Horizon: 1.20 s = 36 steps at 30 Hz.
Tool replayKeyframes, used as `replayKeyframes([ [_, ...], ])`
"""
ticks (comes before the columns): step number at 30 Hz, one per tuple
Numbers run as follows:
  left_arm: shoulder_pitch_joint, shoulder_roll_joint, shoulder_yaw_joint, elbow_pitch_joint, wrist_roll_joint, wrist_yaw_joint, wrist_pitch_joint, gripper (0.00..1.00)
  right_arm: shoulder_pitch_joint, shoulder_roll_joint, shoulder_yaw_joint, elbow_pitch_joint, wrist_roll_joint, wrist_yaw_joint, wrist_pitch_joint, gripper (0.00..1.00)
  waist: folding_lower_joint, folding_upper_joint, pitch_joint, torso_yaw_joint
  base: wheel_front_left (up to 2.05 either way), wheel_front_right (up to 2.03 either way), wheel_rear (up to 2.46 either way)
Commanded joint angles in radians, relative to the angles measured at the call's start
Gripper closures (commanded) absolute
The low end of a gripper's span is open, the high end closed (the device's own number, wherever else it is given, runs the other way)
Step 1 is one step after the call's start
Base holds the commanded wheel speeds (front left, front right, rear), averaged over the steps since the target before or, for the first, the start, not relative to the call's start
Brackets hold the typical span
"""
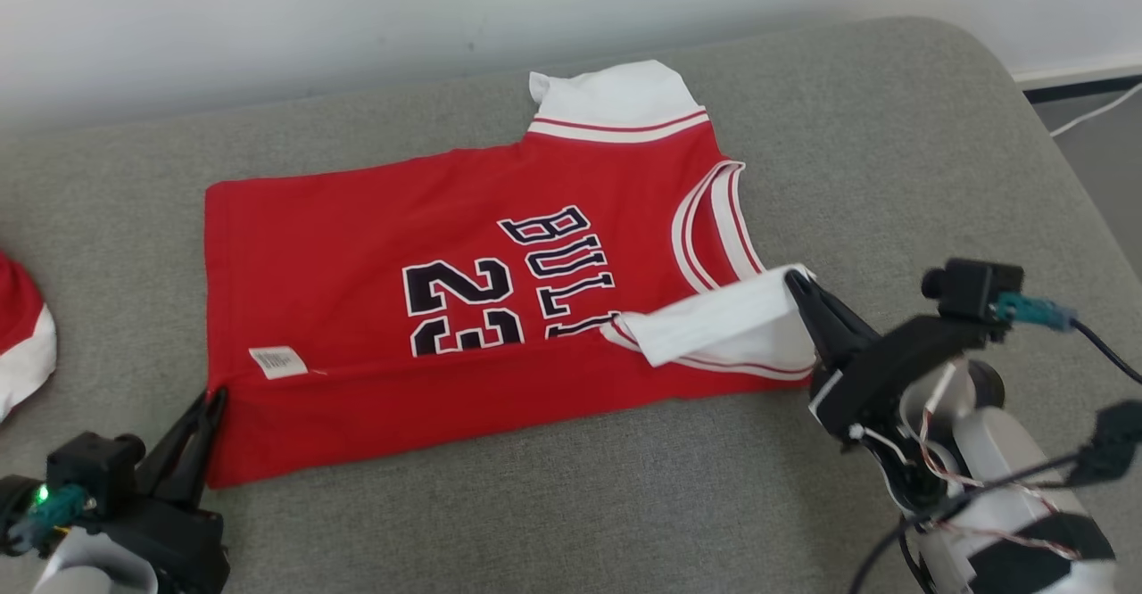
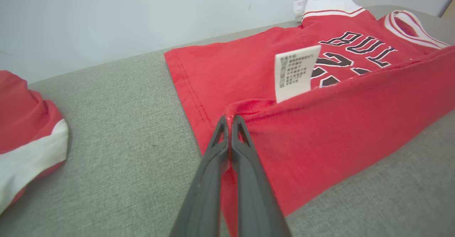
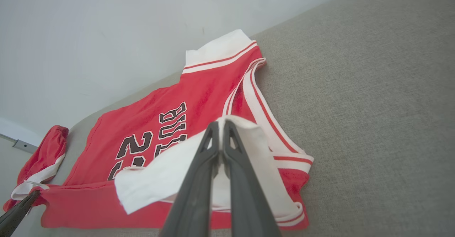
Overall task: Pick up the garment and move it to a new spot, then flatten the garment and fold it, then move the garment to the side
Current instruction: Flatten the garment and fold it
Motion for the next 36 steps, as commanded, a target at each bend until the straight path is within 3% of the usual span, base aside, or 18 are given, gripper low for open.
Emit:
replayKeyframes([
  [1, -0.027, 0.015, -0.009, 0.028, -0.01, -0.003, 0.006, 1.0, -0.046, 0.007, 0.02, 0.038, 0.01, 0.0, -0.013, 1.0, -0.0001, -0.0001, 0.019, -0.015, 0.0, 0.0, 0.0],
  [7, -0.103, 0.029, -0.048, 0.105, -0.034, -0.006, 0.004, 1.0, -0.178, 0.027, 0.077, 0.21, 0.039, 0.0, -0.059, 1.0, -0.0001, -0.0001, 0.044, -0.02, 0.0, 0.0, 0.0],
  [22, -0.174, 0.012, -0.138, 0.224, -0.072, -0.008, -0.014, 1.0, -0.332, 0.057, 0.219, 0.471, 0.103, 0.0, -0.205, 1.0, -0.0001, -0.0001, 0.055, -0.009, 0.0, 0.0, 0.0],
  [23, -0.178, 0.013, -0.142, 0.229, -0.071, -0.008, -0.015, 0.92, -0.34, 0.055, 0.227, 0.481, 0.102, 0.0, -0.219, 0.62, -0.0001, -0.0001, 0.054, -0.007, 0.0, 0.0, 0.0],
  [24, -0.183, 0.012, -0.141, 0.232, -0.068, -0.008, -0.016, 0.2, -0.345, 0.057, 0.236, 0.492, 0.107, 0.0, -0.231, 0.04, -0.0001, -0.0001, 0.053, -0.005, 0.0, 0.0, 0.0],
  [25, -0.182, 0.007, -0.141, 0.235, -0.067, -0.008, -0.017, 0.0, -0.346, 0.059, 0.241, 0.502, 0.119, 0.0, -0.242, 0.0, -0.0001, -0.0001, 0.05, -0.003, 0.0, 0.0, 0.0],
  [30, -0.14, -0.012, -0.098, 0.183, -0.052, 0.014, -0.016, 0.0, -0.347, 0.029, 0.281, 0.523, 0.125, 0.0, -0.323, 0.0, -0.0001, -0.0001, 0.031, 0.011, 0.0, 0.0, 0.0],
  [36, -0.031, -0.056, -0.002, 0.035, -0.034, 0.071, -0.016, 0.0, -0.299, -0.024, 0.304, 0.501, 0.11, 0.0, -0.418, 0.0, -0.0001, -0.0001, 0.005, 0.03, 0.0, 0.0, 0.0],
])
